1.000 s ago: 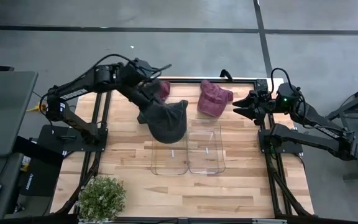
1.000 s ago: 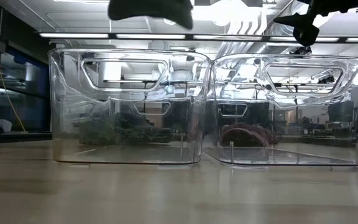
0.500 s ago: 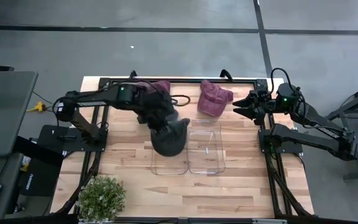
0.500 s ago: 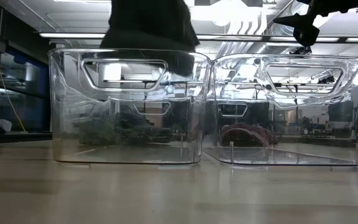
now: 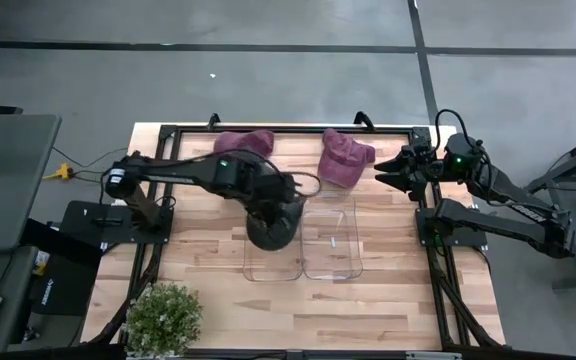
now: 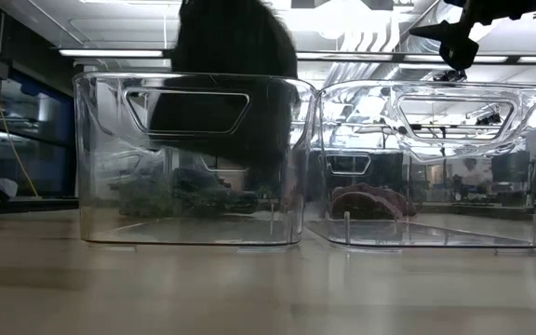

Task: Pick & Place hat
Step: Put the right black cap into the left transparent bin

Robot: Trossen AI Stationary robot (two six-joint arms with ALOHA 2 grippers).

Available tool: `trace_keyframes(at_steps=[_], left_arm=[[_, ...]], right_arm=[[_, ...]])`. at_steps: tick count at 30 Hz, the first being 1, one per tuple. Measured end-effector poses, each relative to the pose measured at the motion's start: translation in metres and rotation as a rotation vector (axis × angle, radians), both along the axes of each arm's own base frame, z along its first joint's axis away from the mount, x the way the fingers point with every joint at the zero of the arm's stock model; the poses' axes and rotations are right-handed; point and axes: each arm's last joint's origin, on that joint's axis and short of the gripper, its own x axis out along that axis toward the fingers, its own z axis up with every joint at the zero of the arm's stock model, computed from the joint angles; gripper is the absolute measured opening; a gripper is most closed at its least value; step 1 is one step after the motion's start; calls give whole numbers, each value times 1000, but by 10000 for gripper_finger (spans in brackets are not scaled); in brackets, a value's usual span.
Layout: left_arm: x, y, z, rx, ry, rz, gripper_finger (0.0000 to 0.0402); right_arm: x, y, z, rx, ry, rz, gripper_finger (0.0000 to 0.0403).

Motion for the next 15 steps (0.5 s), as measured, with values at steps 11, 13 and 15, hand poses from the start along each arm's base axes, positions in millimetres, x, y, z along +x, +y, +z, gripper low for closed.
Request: trace_keyframes(at_steps=[11, 13, 15], left_arm=[[14, -3, -15, -51, 34, -2, 0], [14, -3, -19, -55, 60, -1, 0], [17, -3, -19, -67, 49, -6, 0]], right_arm=[[0, 0, -2, 1, 17, 2, 245], [0, 0, -2, 1, 17, 1, 245], [0, 0, -2, 1, 18, 2, 245]])
